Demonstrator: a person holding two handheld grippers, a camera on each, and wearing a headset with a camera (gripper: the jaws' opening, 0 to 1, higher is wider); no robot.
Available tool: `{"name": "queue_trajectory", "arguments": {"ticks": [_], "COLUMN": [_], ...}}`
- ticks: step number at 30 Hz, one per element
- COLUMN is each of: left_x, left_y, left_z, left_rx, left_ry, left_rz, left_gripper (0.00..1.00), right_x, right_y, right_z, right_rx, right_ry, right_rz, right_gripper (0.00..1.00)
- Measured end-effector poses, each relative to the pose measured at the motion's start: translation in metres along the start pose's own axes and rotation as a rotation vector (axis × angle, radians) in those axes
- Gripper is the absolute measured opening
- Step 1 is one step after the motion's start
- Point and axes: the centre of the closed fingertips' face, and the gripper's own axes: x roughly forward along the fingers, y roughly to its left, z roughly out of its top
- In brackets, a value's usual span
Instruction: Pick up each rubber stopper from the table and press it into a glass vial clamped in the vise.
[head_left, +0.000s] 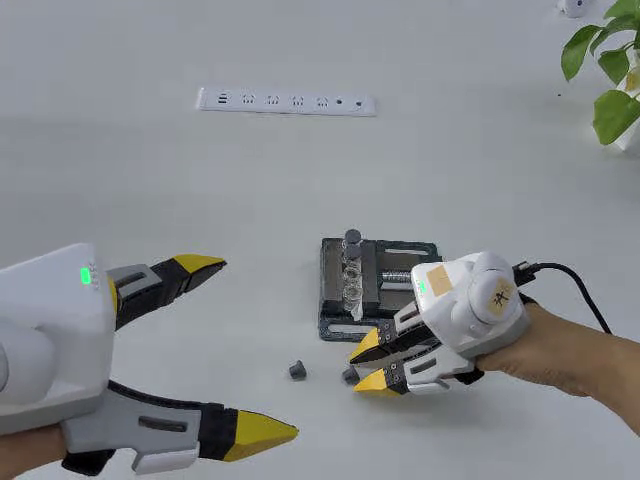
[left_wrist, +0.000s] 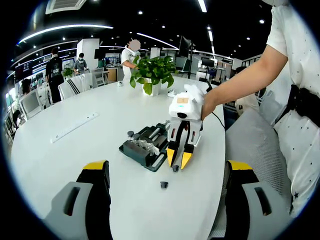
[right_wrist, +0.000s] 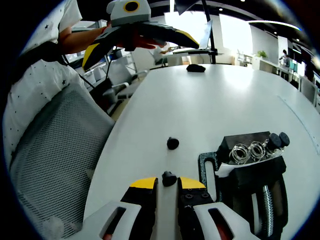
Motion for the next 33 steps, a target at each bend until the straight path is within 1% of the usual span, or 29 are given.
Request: {"name": "queue_trajectory", "arguments": {"ticks": [7,11,16,18,21,26,29,30,31,33], "left_x": [0.001,0.002,0.003,0.003,0.004,0.008,0.011,0.011,0.012,0.014], "left_y": [-0.001,-0.001,-0.002,-0.003,-0.004,-0.007,-0.01,-0.01,-0.012,-0.015], "left_z": [0.0,0.001,0.001,0.003,0.005,0.015,0.024,0.026,0.03,0.039], "left_rx": [0.0,0.0,0.002,0.004,0.008,0.012,0.032,0.031,0.025,-0.013], "left_ry": [0.003,-0.002,-0.001,-0.009,-0.011,-0.034,-0.053,-0.058,-0.066,-0.093], "left_rz": [-0.001,-0.002,-0.004,-0.005,-0.008,-0.017,-0.026,-0.029,-0.034,-0.053], "left_gripper": [0.96,0.96,0.95,0.95,0.93,0.88,0.85,0.84,0.8,0.75], "right_x": [0.001,0.001,0.001,-0.002,-0.012,-0.038,-0.061,-0.067,-0.073,-0.089], "right_y": [-0.001,-0.001,0.0,0.001,0.001,0.006,0.011,0.012,0.014,0.018], "right_z": [0.0,0.0,0.001,0.003,0.009,0.032,0.051,0.055,0.059,0.072], "right_rx": [0.003,0.01,0.026,0.037,0.046,0.041,0.049,0.044,0.04,0.046], "right_ry": [-0.005,-0.008,-0.013,-0.024,-0.046,-0.126,-0.201,-0.213,-0.225,-0.279], "right_rz": [-0.007,-0.008,-0.02,-0.03,-0.06,-0.129,-0.185,-0.201,-0.216,-0.254], "right_gripper": [0.07,0.07,0.07,0.07,0.06,0.06,0.06,0.06,0.06,0.06]}}
